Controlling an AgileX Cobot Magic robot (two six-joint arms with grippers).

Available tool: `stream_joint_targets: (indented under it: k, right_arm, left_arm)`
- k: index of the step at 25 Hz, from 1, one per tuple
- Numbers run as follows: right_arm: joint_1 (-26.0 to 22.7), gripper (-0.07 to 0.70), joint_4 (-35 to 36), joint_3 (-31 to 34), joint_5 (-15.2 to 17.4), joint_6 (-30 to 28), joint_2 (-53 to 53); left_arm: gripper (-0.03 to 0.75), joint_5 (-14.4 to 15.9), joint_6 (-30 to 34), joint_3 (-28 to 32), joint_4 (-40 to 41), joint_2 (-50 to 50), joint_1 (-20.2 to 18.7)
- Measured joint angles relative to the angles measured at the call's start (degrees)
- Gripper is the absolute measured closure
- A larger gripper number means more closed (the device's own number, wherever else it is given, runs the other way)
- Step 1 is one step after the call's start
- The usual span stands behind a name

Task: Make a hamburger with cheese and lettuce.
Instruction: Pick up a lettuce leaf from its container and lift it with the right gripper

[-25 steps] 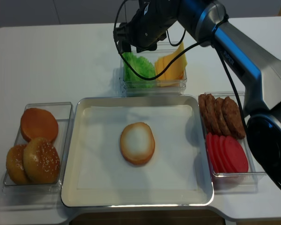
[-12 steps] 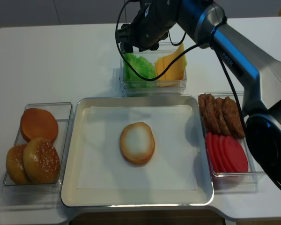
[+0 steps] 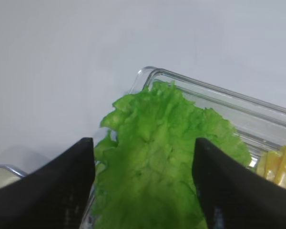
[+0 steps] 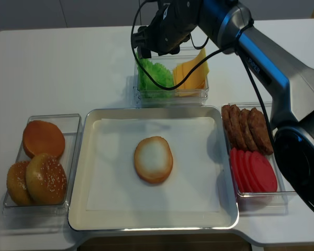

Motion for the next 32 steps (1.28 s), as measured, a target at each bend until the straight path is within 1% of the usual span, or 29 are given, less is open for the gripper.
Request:
stream_joint_targets:
  k: [21, 32]
  right_arm:
    - [0.0, 0.133, 0.3, 0.0, -0.6, 0.2, 1.1]
    - [0.0, 0.133, 0.1, 0.0, -0.4, 0.0, 1.3]
  left_arm:
    - [0.324, 0.0, 0.0, 0.0, 0.0, 0.0, 0.0]
    - [0.324, 0.0, 0.0, 0.0, 0.0, 0.0, 0.0]
